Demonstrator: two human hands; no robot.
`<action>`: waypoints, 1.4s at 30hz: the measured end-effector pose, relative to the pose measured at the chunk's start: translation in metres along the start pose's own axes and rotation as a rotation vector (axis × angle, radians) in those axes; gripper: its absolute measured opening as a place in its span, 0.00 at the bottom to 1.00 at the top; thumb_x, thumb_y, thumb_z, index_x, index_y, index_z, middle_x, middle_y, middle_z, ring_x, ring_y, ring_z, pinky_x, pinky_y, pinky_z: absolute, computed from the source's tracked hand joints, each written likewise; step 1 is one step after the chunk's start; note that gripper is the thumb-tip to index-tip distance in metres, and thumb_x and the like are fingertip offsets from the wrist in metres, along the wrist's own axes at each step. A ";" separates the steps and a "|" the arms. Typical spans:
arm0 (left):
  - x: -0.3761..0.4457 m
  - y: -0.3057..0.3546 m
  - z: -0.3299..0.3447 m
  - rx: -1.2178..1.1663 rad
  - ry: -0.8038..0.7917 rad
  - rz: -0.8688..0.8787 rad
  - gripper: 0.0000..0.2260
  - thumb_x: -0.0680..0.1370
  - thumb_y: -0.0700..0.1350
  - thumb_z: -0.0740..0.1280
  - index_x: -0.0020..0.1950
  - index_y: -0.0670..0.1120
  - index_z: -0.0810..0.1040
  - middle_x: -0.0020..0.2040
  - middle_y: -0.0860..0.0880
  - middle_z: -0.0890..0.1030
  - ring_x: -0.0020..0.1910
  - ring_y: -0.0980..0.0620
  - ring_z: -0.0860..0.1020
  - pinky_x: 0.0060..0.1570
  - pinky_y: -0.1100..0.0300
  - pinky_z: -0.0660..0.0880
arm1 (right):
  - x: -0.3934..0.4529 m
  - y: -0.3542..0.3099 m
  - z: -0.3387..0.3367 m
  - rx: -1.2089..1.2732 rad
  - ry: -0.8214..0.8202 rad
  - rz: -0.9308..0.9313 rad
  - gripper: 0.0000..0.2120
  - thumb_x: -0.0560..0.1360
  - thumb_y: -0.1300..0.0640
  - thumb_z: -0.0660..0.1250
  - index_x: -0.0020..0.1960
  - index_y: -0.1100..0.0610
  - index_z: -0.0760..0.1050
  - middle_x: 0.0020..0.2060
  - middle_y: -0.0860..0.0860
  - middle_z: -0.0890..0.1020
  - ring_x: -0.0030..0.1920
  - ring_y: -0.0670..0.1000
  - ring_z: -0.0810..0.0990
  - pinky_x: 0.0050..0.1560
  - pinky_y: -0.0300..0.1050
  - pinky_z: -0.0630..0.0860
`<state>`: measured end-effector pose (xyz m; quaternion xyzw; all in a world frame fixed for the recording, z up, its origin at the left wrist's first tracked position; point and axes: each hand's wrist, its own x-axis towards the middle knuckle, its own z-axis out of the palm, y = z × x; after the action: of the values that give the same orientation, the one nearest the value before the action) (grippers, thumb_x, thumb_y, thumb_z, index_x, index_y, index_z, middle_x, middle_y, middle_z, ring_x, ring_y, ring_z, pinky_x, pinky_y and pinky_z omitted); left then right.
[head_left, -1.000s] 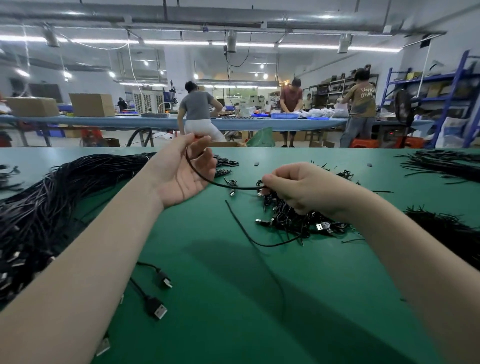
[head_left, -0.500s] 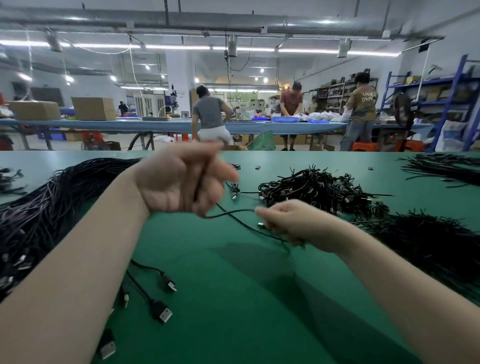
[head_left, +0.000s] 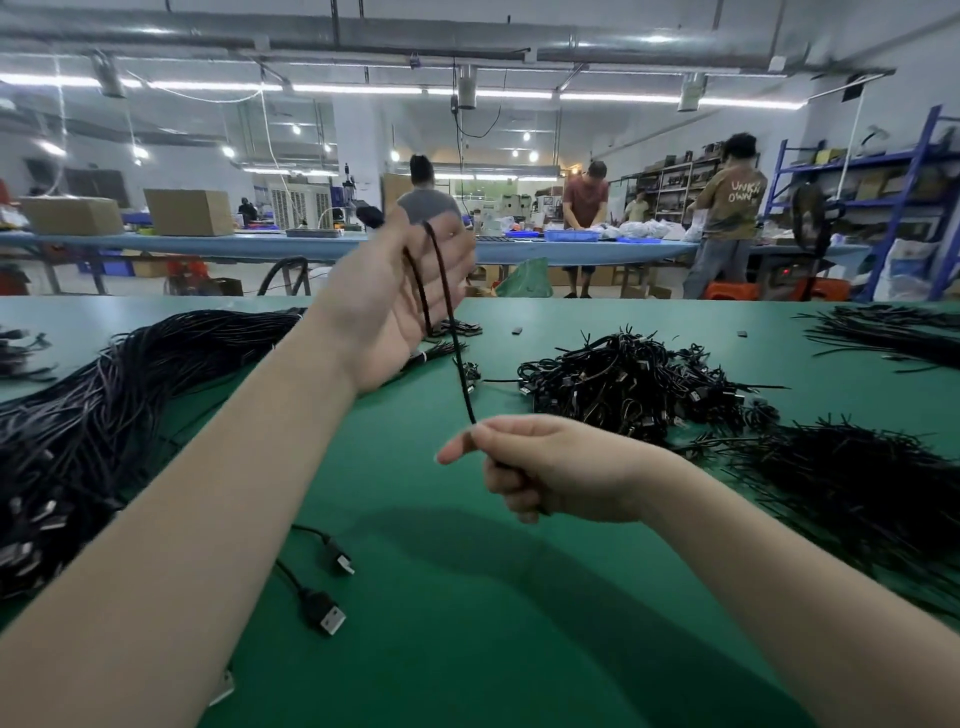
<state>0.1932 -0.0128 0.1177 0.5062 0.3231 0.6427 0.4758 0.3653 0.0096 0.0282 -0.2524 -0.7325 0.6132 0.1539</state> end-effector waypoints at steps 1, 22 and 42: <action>-0.001 0.005 -0.002 -0.123 -0.073 0.006 0.20 0.83 0.54 0.51 0.57 0.46 0.79 0.55 0.47 0.83 0.54 0.52 0.82 0.53 0.60 0.77 | -0.001 0.006 -0.004 -0.020 0.014 0.043 0.16 0.81 0.46 0.55 0.49 0.48 0.81 0.29 0.46 0.63 0.28 0.46 0.60 0.31 0.37 0.60; -0.014 0.014 0.002 -0.173 -0.244 -0.131 0.21 0.82 0.53 0.54 0.40 0.48 0.82 0.29 0.55 0.77 0.28 0.57 0.76 0.30 0.65 0.73 | 0.000 0.011 -0.008 -0.116 0.268 0.135 0.14 0.81 0.46 0.57 0.45 0.53 0.75 0.29 0.46 0.64 0.26 0.45 0.60 0.28 0.38 0.59; -0.007 -0.026 0.018 -0.011 -0.058 -0.125 0.14 0.84 0.46 0.55 0.49 0.42 0.77 0.39 0.48 0.83 0.45 0.50 0.83 0.43 0.62 0.79 | 0.000 -0.018 0.004 -0.212 0.484 -0.272 0.14 0.81 0.50 0.58 0.43 0.51 0.79 0.32 0.44 0.80 0.38 0.45 0.79 0.42 0.38 0.73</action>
<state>0.2181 -0.0116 0.0970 0.5007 0.3369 0.5985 0.5269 0.3601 0.0043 0.0452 -0.3053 -0.7617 0.4289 0.3776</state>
